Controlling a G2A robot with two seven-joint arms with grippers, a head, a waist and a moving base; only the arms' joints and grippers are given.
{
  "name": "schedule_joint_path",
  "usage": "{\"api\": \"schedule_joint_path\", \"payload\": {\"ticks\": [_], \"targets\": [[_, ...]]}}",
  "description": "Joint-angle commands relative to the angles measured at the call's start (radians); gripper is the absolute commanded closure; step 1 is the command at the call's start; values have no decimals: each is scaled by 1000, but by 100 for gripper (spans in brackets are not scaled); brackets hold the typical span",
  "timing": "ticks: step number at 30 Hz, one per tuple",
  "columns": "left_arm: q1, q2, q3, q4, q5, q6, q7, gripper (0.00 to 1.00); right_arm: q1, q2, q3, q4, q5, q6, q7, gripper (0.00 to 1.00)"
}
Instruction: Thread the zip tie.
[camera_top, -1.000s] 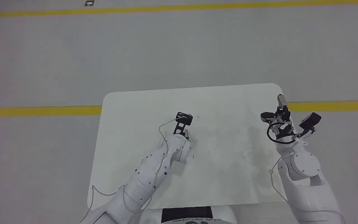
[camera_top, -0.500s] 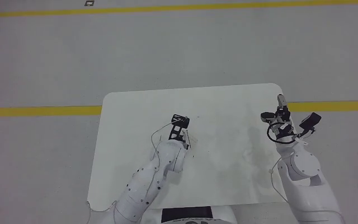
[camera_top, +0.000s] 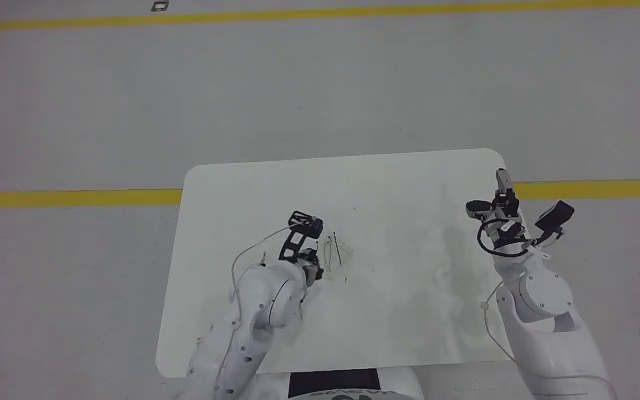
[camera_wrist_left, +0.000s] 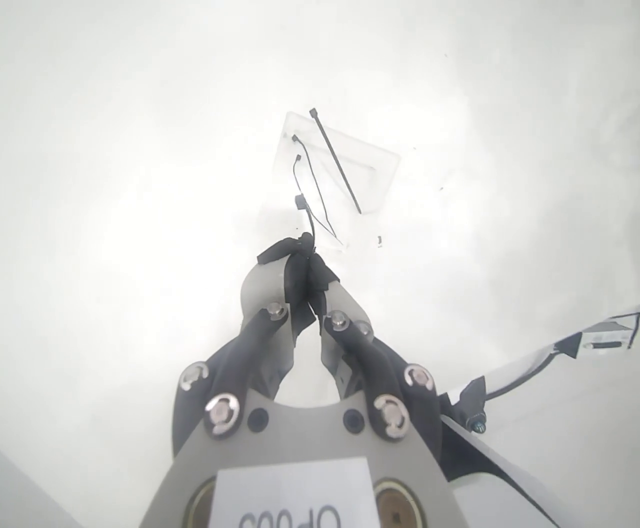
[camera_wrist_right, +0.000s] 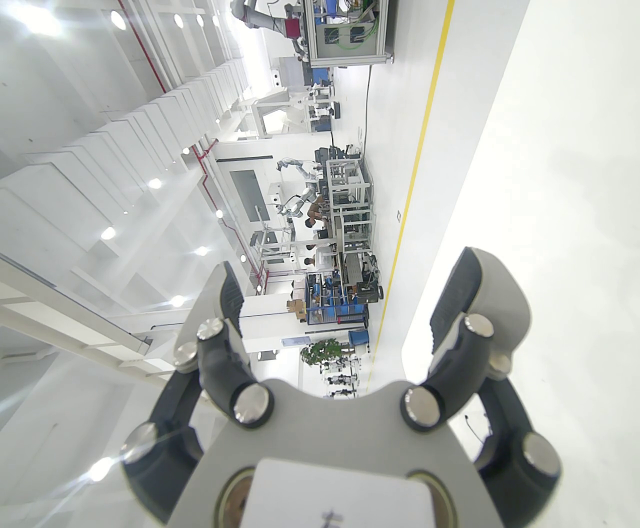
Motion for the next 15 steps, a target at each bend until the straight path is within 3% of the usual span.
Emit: {"api": "schedule_joint_path", "payload": {"ticks": [1,5,6,9,12,15], "targets": [[28,9,-42,-24,-51,-57,1,100,0,0,0,0,0,0,0,0],[70,30,-142,-46,-221,-226,-9,100,0,0,0,0,0,0,0,0],[81,37,-173,-47,-282,-289,-17,100,0,0,0,0,0,0,0,0],[106,56,-241,-44,-422,-424,-51,100,0,0,0,0,0,0,0,0],[117,81,-271,-52,-537,-424,-81,100,0,0,0,0,0,0,0,0],[133,122,-293,-57,-667,-424,-97,100,0,0,0,0,0,0,0,0]]}}
